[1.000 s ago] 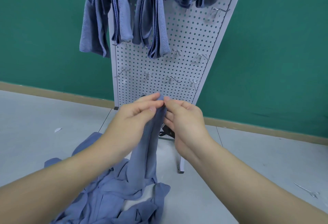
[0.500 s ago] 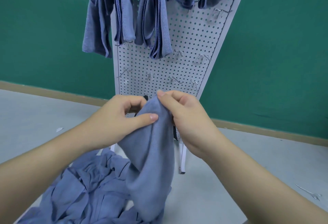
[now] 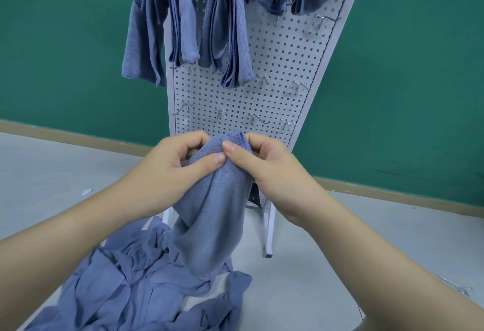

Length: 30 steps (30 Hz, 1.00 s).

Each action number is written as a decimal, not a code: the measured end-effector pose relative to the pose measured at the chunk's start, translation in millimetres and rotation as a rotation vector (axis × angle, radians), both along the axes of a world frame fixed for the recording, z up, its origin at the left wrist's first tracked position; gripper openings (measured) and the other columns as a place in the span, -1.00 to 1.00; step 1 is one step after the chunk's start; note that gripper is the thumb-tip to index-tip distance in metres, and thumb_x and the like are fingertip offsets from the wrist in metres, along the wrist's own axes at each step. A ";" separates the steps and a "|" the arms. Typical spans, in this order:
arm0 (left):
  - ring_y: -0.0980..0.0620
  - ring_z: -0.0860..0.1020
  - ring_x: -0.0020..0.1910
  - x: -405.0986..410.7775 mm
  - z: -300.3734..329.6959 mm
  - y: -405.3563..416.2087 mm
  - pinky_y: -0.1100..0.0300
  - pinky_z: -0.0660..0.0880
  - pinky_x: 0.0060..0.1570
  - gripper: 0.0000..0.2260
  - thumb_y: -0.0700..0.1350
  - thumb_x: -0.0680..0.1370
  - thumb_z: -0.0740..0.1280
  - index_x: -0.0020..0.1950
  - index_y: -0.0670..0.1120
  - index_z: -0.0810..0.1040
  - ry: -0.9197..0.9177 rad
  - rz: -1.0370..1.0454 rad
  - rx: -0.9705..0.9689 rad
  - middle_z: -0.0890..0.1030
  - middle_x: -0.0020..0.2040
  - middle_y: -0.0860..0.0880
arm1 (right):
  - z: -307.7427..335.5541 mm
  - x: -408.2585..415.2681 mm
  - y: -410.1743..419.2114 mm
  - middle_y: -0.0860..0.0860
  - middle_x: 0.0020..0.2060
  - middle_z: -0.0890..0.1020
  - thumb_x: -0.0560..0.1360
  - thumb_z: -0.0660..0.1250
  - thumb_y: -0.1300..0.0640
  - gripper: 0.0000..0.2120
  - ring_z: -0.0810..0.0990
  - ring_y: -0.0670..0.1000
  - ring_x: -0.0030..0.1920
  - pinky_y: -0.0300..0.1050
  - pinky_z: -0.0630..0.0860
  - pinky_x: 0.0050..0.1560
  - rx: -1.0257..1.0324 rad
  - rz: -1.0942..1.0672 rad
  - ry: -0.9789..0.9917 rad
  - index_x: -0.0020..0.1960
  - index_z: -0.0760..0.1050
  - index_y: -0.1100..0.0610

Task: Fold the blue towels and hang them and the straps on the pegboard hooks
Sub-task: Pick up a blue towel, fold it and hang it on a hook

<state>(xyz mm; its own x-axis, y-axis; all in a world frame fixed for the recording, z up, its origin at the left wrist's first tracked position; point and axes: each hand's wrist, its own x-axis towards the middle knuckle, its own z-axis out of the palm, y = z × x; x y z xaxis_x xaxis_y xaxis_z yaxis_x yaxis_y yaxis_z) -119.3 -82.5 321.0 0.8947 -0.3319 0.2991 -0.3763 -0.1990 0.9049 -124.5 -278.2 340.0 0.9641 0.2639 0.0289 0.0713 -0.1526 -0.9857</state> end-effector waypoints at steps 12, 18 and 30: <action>-0.13 0.68 0.14 -2.0 6.8 6.6 -0.21 0.56 0.23 -0.71 0.09 0.53 0.39 0.12 -0.06 0.69 0.141 -0.112 0.129 0.74 0.07 -0.05 | 0.2 -4.9 3.8 0.27 -0.01 0.70 0.62 0.41 0.02 -0.68 0.63 0.09 -0.07 0.23 0.59 0.16 -0.017 -0.065 -0.028 0.09 0.58 0.31; -0.12 0.71 0.01 2.9 7.4 9.3 -0.09 0.64 0.04 -0.65 0.08 0.47 0.53 0.12 -0.06 0.56 0.130 -0.082 0.034 0.74 -0.01 -0.05 | 7.7 -2.1 3.5 0.19 -0.08 0.67 0.65 0.35 0.05 -0.67 0.63 0.06 -0.06 0.08 0.57 0.09 0.204 -0.201 0.003 0.09 0.54 0.37; -0.07 0.65 0.24 -0.1 6.6 7.8 -0.05 0.61 0.19 -0.66 -0.24 0.63 0.31 0.31 0.09 0.65 0.117 -0.183 -0.014 0.71 0.21 0.04 | 22.7 5.8 -10.8 0.13 0.04 0.74 0.67 0.31 0.08 -0.77 0.74 0.07 0.07 -0.01 0.65 0.12 0.436 -0.371 0.130 0.16 0.57 0.24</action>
<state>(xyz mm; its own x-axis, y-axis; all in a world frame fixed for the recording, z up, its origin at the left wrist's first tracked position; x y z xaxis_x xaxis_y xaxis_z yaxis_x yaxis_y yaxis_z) -119.4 -74.7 327.6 0.8488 -0.4883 0.2024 -0.2975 -0.1247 0.9466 -118.7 -289.0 362.7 0.9927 -0.1014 -0.0654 -0.0349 0.2777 -0.9600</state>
